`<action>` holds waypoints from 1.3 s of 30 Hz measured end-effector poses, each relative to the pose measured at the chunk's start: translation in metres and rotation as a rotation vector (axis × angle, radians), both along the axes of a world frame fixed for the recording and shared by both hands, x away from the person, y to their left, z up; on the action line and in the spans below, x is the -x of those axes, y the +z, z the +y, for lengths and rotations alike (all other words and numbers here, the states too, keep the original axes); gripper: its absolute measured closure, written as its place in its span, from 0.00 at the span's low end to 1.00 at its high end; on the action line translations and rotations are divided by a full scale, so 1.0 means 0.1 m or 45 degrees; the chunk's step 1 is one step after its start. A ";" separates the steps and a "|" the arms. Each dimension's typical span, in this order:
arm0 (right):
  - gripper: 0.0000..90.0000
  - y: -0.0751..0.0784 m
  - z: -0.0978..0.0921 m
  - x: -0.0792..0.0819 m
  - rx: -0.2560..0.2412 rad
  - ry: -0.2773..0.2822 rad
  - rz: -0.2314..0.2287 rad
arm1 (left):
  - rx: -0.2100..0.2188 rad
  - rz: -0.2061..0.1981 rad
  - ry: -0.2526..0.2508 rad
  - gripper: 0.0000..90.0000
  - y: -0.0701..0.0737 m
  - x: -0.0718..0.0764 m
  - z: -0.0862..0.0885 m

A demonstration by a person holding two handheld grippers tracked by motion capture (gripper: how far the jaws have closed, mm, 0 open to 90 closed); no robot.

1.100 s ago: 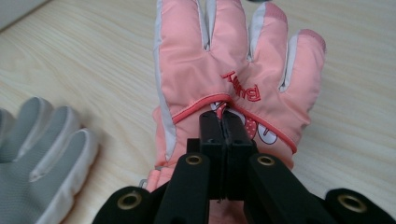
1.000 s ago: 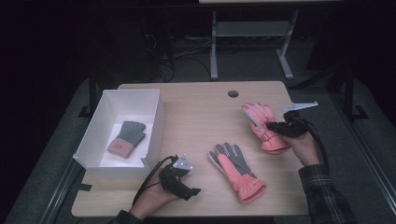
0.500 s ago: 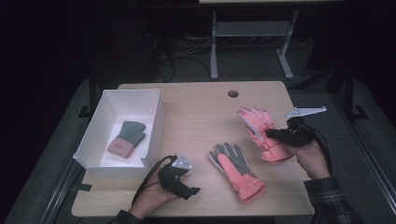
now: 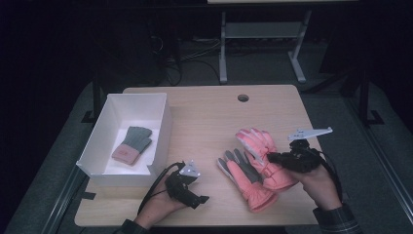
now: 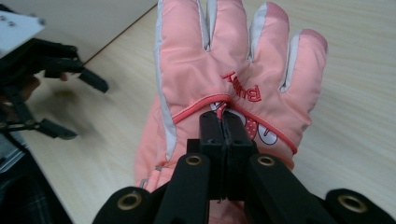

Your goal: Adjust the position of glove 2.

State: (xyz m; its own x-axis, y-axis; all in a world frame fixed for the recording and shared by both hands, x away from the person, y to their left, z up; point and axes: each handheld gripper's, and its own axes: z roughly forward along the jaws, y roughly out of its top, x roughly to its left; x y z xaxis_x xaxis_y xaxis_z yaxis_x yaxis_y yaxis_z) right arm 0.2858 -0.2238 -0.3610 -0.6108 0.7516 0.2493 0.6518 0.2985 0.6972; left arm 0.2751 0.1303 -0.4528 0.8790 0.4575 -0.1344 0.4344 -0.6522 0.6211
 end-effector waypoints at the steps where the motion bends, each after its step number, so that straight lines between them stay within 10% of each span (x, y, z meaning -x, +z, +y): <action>1: 0.99 0.00 0.02 0.02 0.002 0.011 0.004 | -0.003 0.000 -0.001 0.17 0.00 0.00 0.00; 26: 0.97 -0.45 0.60 0.04 0.184 0.126 0.089 | -0.015 -0.003 -0.023 0.17 -0.01 0.01 -0.03; 33: 0.75 -0.38 0.45 0.04 0.075 0.160 0.011 | -0.013 -0.023 -0.023 0.20 0.01 0.01 -0.02; 39: 0.79 -0.26 0.30 0.06 -0.008 0.162 -0.124 | 0.017 -0.017 -0.022 0.36 0.04 0.03 -0.02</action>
